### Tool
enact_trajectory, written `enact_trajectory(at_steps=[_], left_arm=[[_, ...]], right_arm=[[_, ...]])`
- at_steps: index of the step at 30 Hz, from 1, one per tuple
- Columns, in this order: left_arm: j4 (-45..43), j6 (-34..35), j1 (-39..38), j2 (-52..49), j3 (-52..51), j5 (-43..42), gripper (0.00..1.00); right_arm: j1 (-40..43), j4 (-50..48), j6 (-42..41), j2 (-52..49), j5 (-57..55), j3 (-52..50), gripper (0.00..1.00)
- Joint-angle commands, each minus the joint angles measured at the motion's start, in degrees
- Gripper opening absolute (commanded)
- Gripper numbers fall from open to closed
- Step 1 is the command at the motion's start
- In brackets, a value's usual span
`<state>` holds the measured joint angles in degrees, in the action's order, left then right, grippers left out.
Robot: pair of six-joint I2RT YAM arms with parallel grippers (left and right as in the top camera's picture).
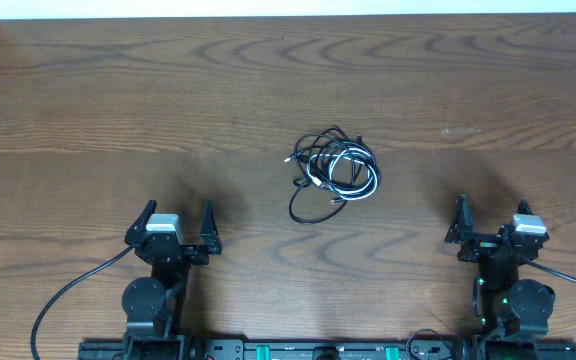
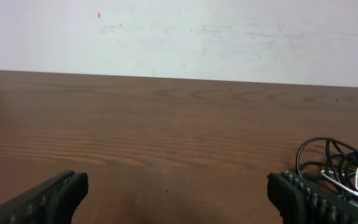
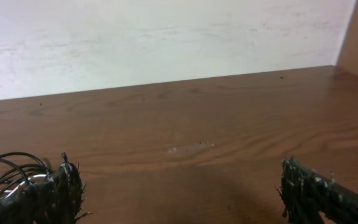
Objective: Untangle cables
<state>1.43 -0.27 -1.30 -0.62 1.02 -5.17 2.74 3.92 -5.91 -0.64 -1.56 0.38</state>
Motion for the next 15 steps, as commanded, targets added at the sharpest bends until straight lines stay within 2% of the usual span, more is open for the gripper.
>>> enact_trajectory(at_steps=[1, 15], left_arm=[[2.3, -0.8, 0.0, 0.3, -0.8, -0.1, 0.98], [2.3, -0.8, 0.0, 0.3, -0.8, -0.1, 0.98]], right_arm=[[-0.4, 0.2, -0.7, 0.3, -0.7, -0.1, 0.99], [-0.4, 0.2, -0.7, 0.3, -0.7, -0.1, 0.99]])
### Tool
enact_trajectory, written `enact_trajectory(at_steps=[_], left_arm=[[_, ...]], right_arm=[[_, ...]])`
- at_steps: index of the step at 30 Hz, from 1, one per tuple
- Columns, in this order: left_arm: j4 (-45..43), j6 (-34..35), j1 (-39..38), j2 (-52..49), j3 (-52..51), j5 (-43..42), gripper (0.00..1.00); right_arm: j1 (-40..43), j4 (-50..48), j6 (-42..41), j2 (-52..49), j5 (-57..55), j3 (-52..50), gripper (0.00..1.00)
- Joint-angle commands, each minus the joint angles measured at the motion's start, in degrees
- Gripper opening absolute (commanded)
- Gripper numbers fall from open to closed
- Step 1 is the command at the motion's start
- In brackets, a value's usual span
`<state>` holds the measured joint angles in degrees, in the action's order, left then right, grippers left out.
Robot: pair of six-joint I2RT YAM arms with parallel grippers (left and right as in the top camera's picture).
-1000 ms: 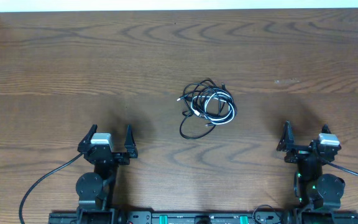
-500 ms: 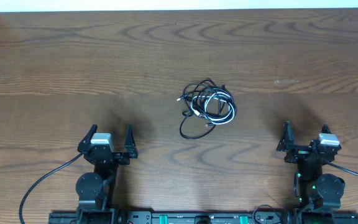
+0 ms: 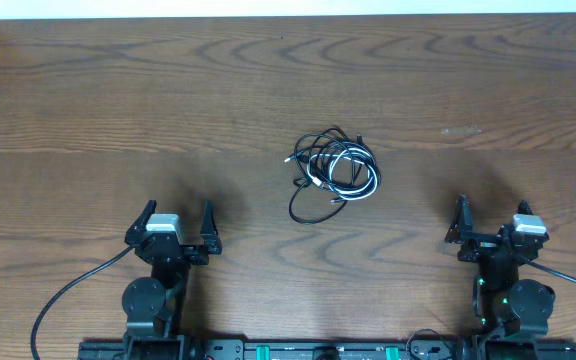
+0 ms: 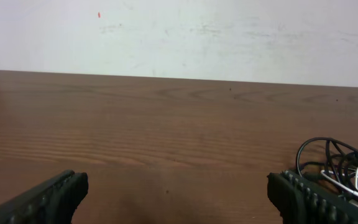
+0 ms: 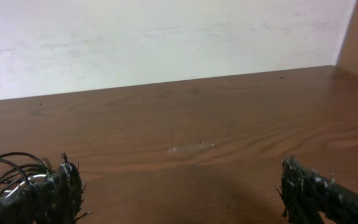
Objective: Untangle cables
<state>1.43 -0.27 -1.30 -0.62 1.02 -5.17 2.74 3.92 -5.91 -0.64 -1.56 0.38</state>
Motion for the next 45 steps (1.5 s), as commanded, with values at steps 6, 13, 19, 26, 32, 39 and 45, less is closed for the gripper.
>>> enact_trajectory(at_steps=[6, 13, 19, 26, 32, 39, 45], left_arm=[[1.4, -0.8, 0.0, 0.3, -0.8, -0.1, 0.98], [-7.6, -0.7, 0.0, 0.3, -0.8, -0.2, 0.98], [-18.4, 0.5, 0.0, 0.3, -0.8, -0.2, 0.98], [-26.8, 1.9, 0.0, 0.3, -0.8, -0.1, 0.98], [-34.9, 4.7, 0.0, 0.3, -0.8, -0.1, 0.98], [-36.9, 16.7, 0.0, 0.3, 1.0, 5.6, 0.98], [-40.8, 17.3, 0.0, -1.2, 3.6, 6.3, 0.98]], right_arm=[[-0.4, 0.2, -0.7, 0.3, -0.7, -0.1, 0.99], [-0.4, 0.2, -0.7, 0.3, -0.7, -0.1, 0.99], [-0.4, 0.2, -0.7, 0.3, -0.7, -0.1, 0.99], [-0.4, 0.2, -0.7, 0.3, -0.7, -0.1, 0.99], [-0.4, 0.2, -0.7, 0.3, -0.7, -0.1, 0.99], [-0.4, 0.2, -0.7, 0.3, -0.7, -0.1, 0.99], [-0.4, 0.2, -0.7, 0.3, -0.7, -0.1, 0.99]])
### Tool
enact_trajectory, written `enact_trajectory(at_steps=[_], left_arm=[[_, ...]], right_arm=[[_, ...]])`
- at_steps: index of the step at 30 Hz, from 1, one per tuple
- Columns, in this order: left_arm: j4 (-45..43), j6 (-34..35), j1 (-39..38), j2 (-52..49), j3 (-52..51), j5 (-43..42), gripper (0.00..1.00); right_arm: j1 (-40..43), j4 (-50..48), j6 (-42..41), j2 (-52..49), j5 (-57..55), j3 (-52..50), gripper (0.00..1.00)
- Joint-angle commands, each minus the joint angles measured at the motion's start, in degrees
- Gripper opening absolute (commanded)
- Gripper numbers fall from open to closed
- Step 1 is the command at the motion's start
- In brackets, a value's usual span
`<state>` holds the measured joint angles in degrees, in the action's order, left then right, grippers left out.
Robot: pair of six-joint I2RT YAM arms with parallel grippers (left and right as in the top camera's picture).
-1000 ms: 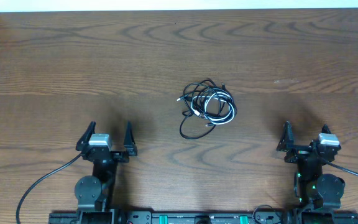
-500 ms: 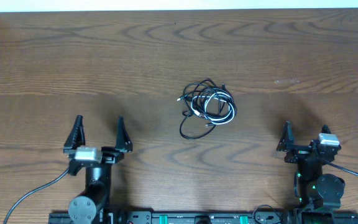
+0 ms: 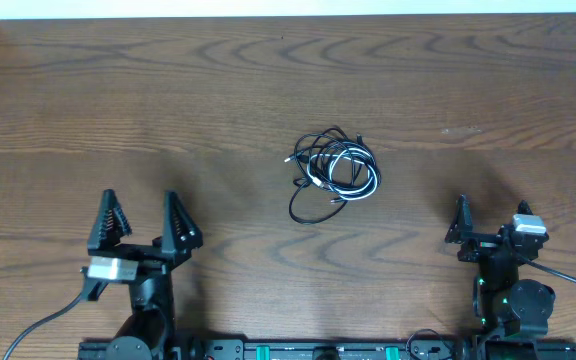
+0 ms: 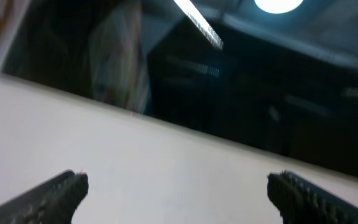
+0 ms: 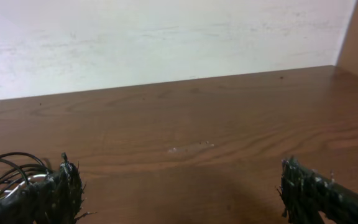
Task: Untangle cables
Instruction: 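Raise the left arm, open its gripper, and swing toward the cable bundle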
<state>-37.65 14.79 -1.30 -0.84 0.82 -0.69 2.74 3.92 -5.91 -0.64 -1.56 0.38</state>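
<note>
A tangle of black and white cables (image 3: 335,172) lies on the wooden table (image 3: 168,100) near its middle. Its black loops (image 5: 8,167) show at the left edge of the right wrist view. My left gripper (image 3: 143,218) is raised at the front left, open and empty, well away from the tangle. Its wrist view looks up at a white wall and dark ceiling past the left gripper (image 4: 176,190), with no cables visible there. My right gripper (image 3: 490,222) rests low at the front right, open and empty; the right gripper (image 5: 182,186) faces bare wood.
A pale scuff mark (image 5: 191,148) lies on the table beyond the right gripper. A white wall (image 5: 166,37) runs along the far edge and a brown side panel stands at the far right. A ceiling lamp (image 4: 278,5) glows above.
My left gripper has risen and tilted upward; its camera saw the table and cables before and now sees wall and ceiling. The right arm and the cables are unchanged.
At both earlier moments the two grippers rested open at the front of the table and the tangle lay in the middle. Now the left gripper stands raised and tilted up, still open; everything else is as it was.
</note>
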Motion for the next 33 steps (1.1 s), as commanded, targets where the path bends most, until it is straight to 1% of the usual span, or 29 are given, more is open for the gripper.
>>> enact_trajectory(at_steps=[1, 5, 11, 14, 16, 18, 20, 24, 30, 33], left_arm=[[-1.7, 2.3, 0.0, -1.8, 4.7, 1.8, 0.98], [-1.7, 2.3, 0.0, -6.3, 8.8, 1.8, 0.98], [-1.6, 2.3, 0.0, -17.6, 18.1, 0.9, 0.98], [-0.8, 2.3, 0.0, -23.2, 23.6, -2.2, 0.98], [2.7, 2.3, 0.0, -26.4, 27.9, -5.2, 0.98], [8.9, 2.5, 0.0, -29.5, 33.0, -8.6, 0.98], [17.0, 2.5, 0.0, -32.6, 38.5, -12.4, 0.98], [31.1, 2.5, 0.0, -38.0, 48.2, -17.9, 0.98], [50.2, 2.4, 0.0, -45.4, 61.3, -22.0, 0.98], [58.2, 2.4, 0.0, -48.9, 66.8, -24.5, 0.98]], right_arm=[[-0.4, 0.2, -0.7, 0.3, -0.7, -0.1, 0.99], [-0.4, 0.2, -0.7, 0.3, -0.7, -0.1, 0.99], [-0.4, 0.2, -0.7, 0.3, -0.7, -0.1, 0.99], [-0.4, 0.2, -0.7, 0.3, -0.7, -0.1, 0.99], [-0.4, 0.2, -0.7, 0.3, -0.7, -0.1, 0.99], [-0.4, 0.2, -0.7, 0.3, -0.7, -0.1, 0.99], [-0.4, 0.2, -0.7, 0.3, -0.7, -0.1, 0.99], [-0.4, 0.2, -0.7, 0.3, -0.7, -0.1, 0.99], [-0.4, 0.2, -0.7, 0.3, -0.7, -0.1, 0.99], [-0.4, 0.2, -0.7, 0.3, -0.7, -0.1, 0.99]])
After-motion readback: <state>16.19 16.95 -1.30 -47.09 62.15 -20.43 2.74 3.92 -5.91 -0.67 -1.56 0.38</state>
